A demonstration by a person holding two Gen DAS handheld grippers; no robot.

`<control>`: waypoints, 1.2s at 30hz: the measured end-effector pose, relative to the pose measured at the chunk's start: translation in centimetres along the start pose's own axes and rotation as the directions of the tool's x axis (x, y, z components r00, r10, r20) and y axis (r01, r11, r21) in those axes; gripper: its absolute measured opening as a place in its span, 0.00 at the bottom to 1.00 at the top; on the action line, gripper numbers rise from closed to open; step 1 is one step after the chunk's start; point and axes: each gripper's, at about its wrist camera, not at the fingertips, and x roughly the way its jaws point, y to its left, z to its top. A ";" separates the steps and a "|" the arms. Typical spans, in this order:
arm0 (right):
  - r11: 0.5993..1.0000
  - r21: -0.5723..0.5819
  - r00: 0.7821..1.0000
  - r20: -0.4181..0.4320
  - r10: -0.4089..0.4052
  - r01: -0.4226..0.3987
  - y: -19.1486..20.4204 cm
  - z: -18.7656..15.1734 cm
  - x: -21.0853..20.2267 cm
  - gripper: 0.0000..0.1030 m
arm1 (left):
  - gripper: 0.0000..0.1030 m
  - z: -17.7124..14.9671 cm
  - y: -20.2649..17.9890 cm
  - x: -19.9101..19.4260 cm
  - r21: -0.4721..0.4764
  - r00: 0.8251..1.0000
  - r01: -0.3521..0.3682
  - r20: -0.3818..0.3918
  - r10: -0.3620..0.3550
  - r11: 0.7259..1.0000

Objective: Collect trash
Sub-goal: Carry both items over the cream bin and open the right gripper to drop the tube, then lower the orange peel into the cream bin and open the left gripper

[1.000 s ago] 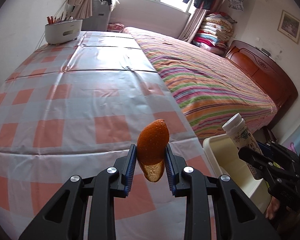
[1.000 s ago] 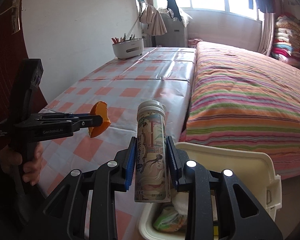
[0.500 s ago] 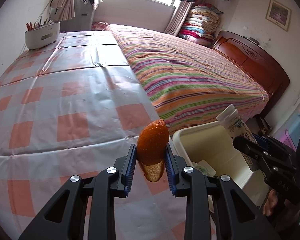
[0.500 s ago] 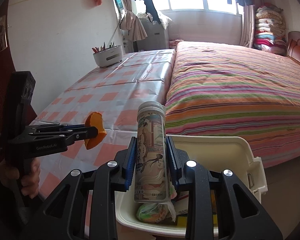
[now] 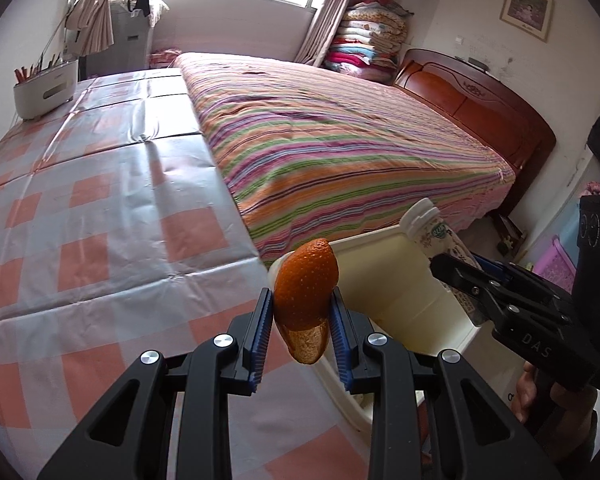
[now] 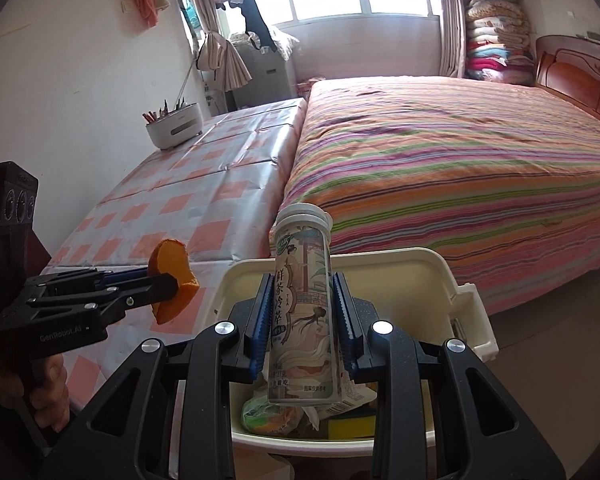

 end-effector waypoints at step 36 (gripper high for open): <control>0.969 0.229 0.987 0.106 -0.117 0.090 -4.6 -0.6 -2.9 0.52 | 0.29 -0.3 -5.0 4.2 0.095 0.997 0.021 -0.074 -0.014 0.995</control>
